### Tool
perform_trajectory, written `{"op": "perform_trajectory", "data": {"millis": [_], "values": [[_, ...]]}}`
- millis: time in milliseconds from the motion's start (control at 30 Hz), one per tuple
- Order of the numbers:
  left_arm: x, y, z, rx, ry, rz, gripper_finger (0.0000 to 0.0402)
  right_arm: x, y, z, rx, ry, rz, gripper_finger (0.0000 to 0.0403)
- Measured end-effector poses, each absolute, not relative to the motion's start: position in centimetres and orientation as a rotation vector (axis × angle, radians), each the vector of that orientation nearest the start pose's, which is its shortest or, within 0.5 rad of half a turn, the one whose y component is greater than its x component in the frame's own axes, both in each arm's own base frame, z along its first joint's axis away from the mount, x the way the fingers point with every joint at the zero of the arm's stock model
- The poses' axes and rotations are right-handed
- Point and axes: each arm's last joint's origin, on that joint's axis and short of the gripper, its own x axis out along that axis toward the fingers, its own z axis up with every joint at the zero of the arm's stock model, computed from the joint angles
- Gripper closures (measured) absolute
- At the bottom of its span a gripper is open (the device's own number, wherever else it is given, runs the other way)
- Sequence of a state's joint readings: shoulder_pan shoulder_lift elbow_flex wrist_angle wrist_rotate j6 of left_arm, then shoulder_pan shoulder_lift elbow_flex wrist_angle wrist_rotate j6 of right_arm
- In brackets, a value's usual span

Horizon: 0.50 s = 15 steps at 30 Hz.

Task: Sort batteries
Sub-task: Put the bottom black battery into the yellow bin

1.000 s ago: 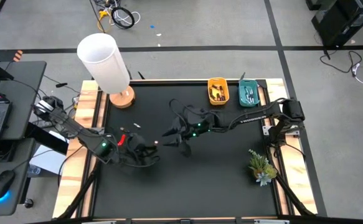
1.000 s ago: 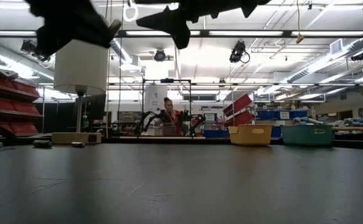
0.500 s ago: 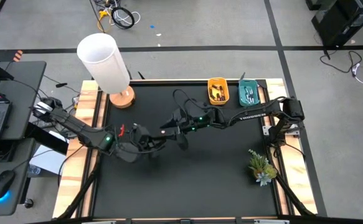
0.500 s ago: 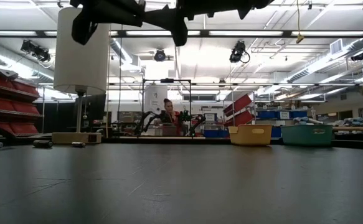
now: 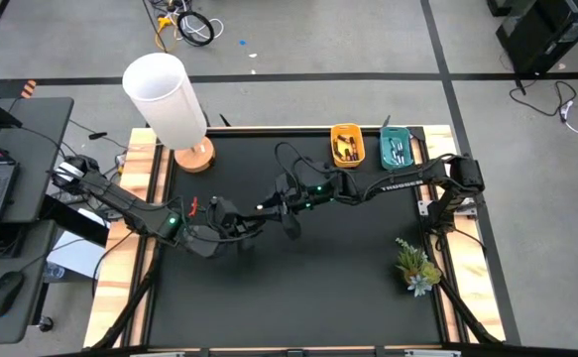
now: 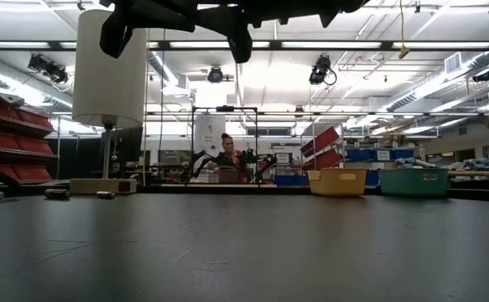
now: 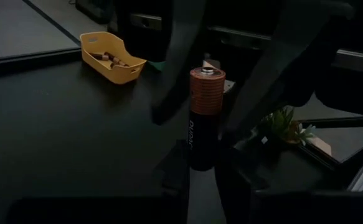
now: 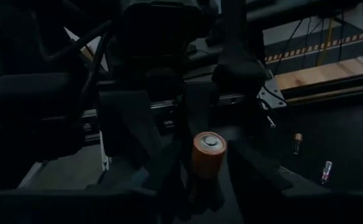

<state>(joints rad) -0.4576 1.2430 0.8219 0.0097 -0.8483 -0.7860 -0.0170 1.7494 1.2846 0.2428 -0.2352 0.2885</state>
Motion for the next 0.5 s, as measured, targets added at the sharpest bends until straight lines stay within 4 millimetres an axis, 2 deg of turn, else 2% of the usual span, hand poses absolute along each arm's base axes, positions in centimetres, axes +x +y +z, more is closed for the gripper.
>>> {"op": "perform_trajectory", "data": {"millis": [233, 367, 500], "values": [[24.53, -9.65, 27.32, -0.521, 0.157, 0.488, 0.033, 40.65, -0.01, 28.61, 0.303, 0.248, 0.189, 0.0346], [24.55, -9.47, 27.22, -0.544, 0.158, 0.5, 0.0315, 40.63, -0.04, 28.51, 0.289, 0.257, 0.187, 0.0349], [24.65, -8.99, 27.06, -0.562, 0.161, 0.526, 0.0273, 40.55, -0.38, 28.19, 0.289, 0.289, 0.168, 0.0349]]}}
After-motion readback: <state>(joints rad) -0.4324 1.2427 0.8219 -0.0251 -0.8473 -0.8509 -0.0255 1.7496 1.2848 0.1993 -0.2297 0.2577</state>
